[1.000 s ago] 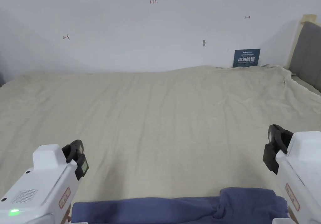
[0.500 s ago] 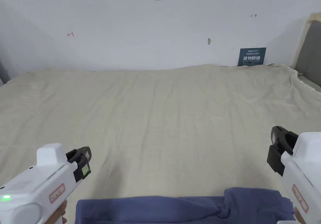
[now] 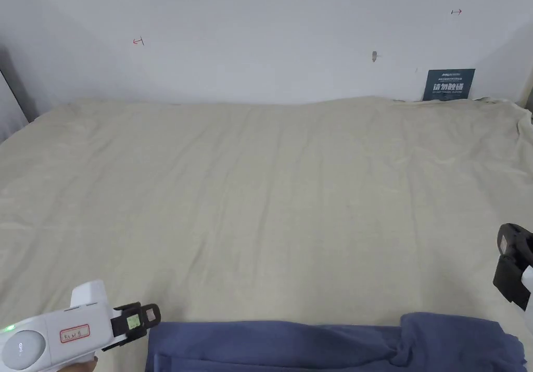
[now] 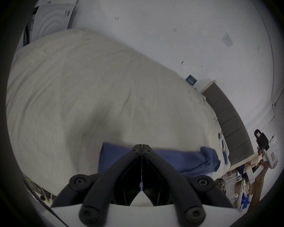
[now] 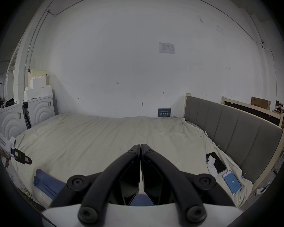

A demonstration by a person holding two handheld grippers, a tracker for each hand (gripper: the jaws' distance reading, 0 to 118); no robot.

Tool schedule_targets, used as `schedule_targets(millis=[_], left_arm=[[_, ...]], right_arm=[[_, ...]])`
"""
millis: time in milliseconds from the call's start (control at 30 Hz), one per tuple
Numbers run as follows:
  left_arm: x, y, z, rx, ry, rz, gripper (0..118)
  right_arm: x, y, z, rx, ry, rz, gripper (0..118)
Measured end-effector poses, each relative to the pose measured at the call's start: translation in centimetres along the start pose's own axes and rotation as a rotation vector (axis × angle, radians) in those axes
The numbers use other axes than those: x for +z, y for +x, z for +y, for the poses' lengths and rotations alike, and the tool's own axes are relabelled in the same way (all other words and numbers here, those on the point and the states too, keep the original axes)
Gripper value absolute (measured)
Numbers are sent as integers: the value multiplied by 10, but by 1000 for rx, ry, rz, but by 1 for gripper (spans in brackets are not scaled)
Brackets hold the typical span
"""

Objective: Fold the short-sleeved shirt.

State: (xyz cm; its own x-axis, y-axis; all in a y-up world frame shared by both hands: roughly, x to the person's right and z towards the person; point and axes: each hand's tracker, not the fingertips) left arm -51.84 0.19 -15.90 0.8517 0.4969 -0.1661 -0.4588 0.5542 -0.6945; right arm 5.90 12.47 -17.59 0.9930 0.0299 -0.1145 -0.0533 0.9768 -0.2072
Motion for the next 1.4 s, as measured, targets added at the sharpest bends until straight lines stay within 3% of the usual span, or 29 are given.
schedule_targets(millis=[67,133,167,233,267,567,667,833,867,933,967,1067,1400], left_arm=[[-9,-16,-4,17,-40,26,22],[-17,-29,-9,57,-91,38,58],[-22,-34,-10,69,-107,37,70],[-30,-40,-15,98,-145,27,81],[-34,-43,-16,100,-164,13,82],[-65,-45,-24,75,-221,37,79],[-68,-39,-24,29,-222,44,67],[-72,-30,-27,-52,-213,76,57],[-71,-28,-27,-83,-197,90,46],[-72,-25,-28,-70,-219,38,12],[-73,-22,-29,-49,-235,3,12],[-71,-10,-30,-138,-210,105,8],[-24,1,5,-155,-133,133,6]], right_arm=[[-2,-1,-3,-2,-14,-1,0],[-4,-2,-7,-1,-29,-3,0],[-5,-3,-8,0,-39,-2,0],[-6,-4,-11,0,-53,3,0],[-7,-4,-12,1,-63,4,0],[-11,-4,-14,-1,-88,-3,0],[-13,-3,-13,-1,-91,-6,0],[-13,-2,-12,-6,-89,-6,0],[-12,-1,-12,-9,-88,-7,0],[-11,0,-12,-17,-87,-8,0],[-11,0,-12,-20,-86,-10,0],[-8,4,-13,-30,-86,-14,0],[1,18,-11,-58,-71,-20,0]])
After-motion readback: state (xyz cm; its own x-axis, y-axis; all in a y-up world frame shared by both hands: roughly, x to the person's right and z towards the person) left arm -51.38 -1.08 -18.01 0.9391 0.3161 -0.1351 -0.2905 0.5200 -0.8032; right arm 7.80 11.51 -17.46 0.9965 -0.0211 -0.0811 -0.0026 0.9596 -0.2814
